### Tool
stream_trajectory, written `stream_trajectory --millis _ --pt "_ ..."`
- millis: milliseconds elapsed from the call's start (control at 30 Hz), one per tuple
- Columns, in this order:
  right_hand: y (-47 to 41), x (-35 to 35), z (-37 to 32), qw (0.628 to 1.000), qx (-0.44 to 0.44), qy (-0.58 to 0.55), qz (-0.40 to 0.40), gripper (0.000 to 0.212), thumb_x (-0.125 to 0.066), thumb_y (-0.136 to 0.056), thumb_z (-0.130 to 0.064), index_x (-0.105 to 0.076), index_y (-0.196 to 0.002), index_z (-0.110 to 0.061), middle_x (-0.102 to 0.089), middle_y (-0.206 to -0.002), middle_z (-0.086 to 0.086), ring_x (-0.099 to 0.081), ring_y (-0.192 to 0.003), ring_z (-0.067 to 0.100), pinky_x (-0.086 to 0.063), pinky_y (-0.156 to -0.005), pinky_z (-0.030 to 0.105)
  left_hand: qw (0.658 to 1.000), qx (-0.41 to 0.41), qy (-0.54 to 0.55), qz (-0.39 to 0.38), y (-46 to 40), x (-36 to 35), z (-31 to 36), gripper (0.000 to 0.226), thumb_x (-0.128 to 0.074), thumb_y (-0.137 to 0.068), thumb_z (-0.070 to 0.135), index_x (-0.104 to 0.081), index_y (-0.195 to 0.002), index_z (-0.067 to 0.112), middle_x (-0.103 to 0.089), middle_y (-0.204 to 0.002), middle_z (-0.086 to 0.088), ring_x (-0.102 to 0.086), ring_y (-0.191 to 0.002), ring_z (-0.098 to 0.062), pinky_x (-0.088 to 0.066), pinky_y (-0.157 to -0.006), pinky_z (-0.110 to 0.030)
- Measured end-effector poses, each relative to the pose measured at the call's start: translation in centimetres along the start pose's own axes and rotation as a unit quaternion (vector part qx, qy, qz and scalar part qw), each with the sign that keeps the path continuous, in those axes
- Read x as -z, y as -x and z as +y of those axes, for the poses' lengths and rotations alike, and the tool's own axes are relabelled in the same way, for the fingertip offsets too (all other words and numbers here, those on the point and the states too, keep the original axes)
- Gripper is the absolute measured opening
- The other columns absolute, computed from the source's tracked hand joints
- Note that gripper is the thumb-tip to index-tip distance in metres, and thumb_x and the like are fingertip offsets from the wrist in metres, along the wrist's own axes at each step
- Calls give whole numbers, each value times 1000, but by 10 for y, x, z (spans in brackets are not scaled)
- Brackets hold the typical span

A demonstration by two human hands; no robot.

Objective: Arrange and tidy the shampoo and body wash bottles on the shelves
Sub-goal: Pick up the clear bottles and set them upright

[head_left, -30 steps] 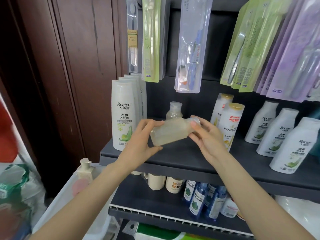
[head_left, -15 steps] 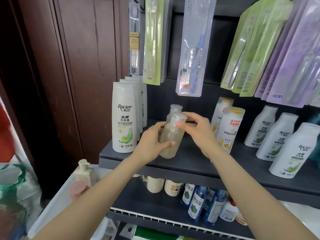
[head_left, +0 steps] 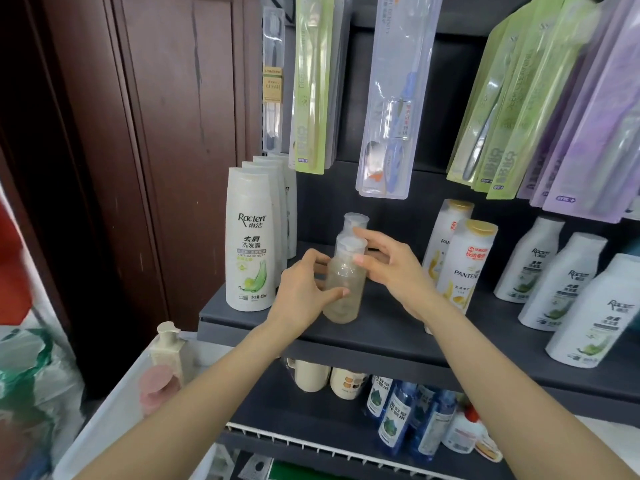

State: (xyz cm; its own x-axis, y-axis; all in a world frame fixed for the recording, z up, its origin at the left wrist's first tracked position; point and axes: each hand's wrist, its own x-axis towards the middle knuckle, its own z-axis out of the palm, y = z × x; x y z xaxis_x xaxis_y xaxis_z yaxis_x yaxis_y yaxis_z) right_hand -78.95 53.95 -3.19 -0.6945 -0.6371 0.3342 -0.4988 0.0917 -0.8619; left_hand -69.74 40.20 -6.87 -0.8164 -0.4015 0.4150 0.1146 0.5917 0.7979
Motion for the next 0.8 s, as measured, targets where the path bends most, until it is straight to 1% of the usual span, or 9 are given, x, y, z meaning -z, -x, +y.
stream_trajectory --millis 100,167,200,300,400,500,600,700,800 --pt "-3 0 3 999 -6 -19 28 40 -59 -93 -20 -52 -131 -26 -58 -119 -13 -57 -108 1 -50 -90 24 1000 -2 -4 -2 -7 10 4 55 -79 -72 30 -52 -119 18 -59 -104 7 -63 -87 -8 -45 -70 -8" --pt "-11 1 5 998 -4 -7 62 38 -60 -92 -26 -55 -129 -23 -58 -124 -11 -56 -113 5 -46 -100 29 1000 -14 12 12 -15 18 10 57 -77 -73 33 -52 -122 20 -61 -108 4 -63 -91 -7 -46 -78 -12" --pt "-16 2 4 997 -1 -8 81 34 -59 -92 -29 -58 -125 -24 -60 -122 -11 -56 -114 6 -45 -102 31 999 -26 20 15 -19 21 13 56 -76 -74 34 -52 -123 22 -62 -110 4 -63 -93 -6 -47 -81 -15" --pt "-34 4 1 988 -11 -55 144 21 -51 -95 -37 -63 -109 -26 -65 -108 -9 -59 -107 8 -47 -101 38 998 -62 7 -11 -26 25 24 53 -74 -76 35 -52 -124 30 -61 -110 10 -61 -97 -3 -47 -82 -11" --pt "-48 3 4 984 -23 -10 178 23 -52 -96 -31 -63 -112 -19 -65 -110 -3 -60 -107 13 -48 -98 34 996 -76 -5 -48 -29 21 28 48 -74 -77 30 -54 -121 32 -61 -106 15 -60 -94 0 -46 -80 -7" --pt "-57 -1 12 984 -54 49 165 36 -57 -94 -22 -55 -129 -16 -59 -125 3 -56 -117 18 -44 -96 27 994 -84 -17 -63 -29 19 25 42 -75 -77 22 -59 -116 26 -63 -102 13 -59 -90 3 -39 -77 1" --pt "-65 -3 13 986 -89 42 135 52 -60 -92 -21 -42 -140 -15 -54 -136 6 -51 -124 21 -43 -103 34 994 -87 -27 -60 -29 18 24 37 -74 -78 20 -61 -112 22 -62 -99 14 -57 -88 5 -35 -74 5" --pt "-72 -5 13 986 -111 49 118 54 -63 -89 -23 -43 -139 -15 -54 -134 6 -51 -123 23 -44 -102 37 994 -84 -26 -57 -28 17 24 35 -74 -78 21 -60 -111 22 -63 -101 12 -58 -91 -1 -35 -73 6" --pt "-78 -9 14 983 -119 66 125 42 -66 -87 -24 -54 -126 -14 -60 -123 6 -57 -113 22 -47 -92 32 996 -75 -16 -51 -27 16 22 35 -74 -78 21 -60 -110 26 -62 -100 12 -58 -92 -1 -36 -72 6"
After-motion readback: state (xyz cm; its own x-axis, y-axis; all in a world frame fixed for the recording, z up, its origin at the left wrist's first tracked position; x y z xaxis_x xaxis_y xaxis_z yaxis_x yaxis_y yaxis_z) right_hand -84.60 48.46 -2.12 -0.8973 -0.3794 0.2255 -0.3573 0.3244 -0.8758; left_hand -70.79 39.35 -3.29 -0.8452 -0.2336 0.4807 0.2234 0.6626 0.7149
